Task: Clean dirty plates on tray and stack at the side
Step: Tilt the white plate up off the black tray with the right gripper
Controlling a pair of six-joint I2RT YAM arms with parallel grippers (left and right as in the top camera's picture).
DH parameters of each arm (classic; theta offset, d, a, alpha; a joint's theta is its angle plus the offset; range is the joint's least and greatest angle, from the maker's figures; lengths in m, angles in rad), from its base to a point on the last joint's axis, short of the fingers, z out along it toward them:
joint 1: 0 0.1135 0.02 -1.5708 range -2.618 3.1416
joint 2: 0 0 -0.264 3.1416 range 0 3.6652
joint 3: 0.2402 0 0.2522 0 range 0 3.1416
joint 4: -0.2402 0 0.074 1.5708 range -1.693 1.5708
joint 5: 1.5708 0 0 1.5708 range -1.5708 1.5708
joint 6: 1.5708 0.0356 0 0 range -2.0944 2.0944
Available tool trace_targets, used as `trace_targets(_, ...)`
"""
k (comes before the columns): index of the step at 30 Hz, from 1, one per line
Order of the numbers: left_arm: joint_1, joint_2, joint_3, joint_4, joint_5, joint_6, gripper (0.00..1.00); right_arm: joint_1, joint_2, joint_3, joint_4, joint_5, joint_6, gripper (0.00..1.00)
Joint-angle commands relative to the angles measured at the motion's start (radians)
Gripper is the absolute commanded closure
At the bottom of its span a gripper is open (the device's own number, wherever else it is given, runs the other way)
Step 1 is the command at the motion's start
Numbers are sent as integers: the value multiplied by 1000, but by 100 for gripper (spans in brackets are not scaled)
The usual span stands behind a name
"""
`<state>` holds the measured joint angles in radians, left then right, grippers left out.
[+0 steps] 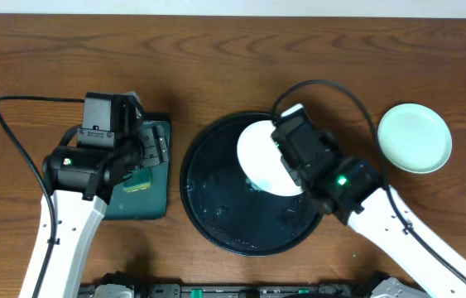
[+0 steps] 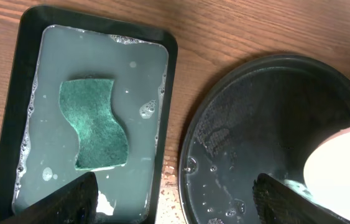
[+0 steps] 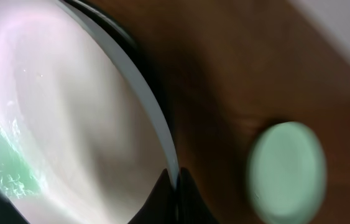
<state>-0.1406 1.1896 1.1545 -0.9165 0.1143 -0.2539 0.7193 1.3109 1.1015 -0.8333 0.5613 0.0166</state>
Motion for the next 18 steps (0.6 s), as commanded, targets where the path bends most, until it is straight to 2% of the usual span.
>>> trace_targets(1,-3,6,7,-2,5,10,20,73,-3,18,3,311,-142,99)
trace_targets(5,-3,6,7,0,5,10,20,151,-3,18,19,507,-305,99)
trace_targets(12,-3,6,1,13,5,10,20,278,-2,18,164,848,-620,99)
trace_targets(18,-3,6,-11,18,4,10,20,359,-2,18,338,932,-877,99)
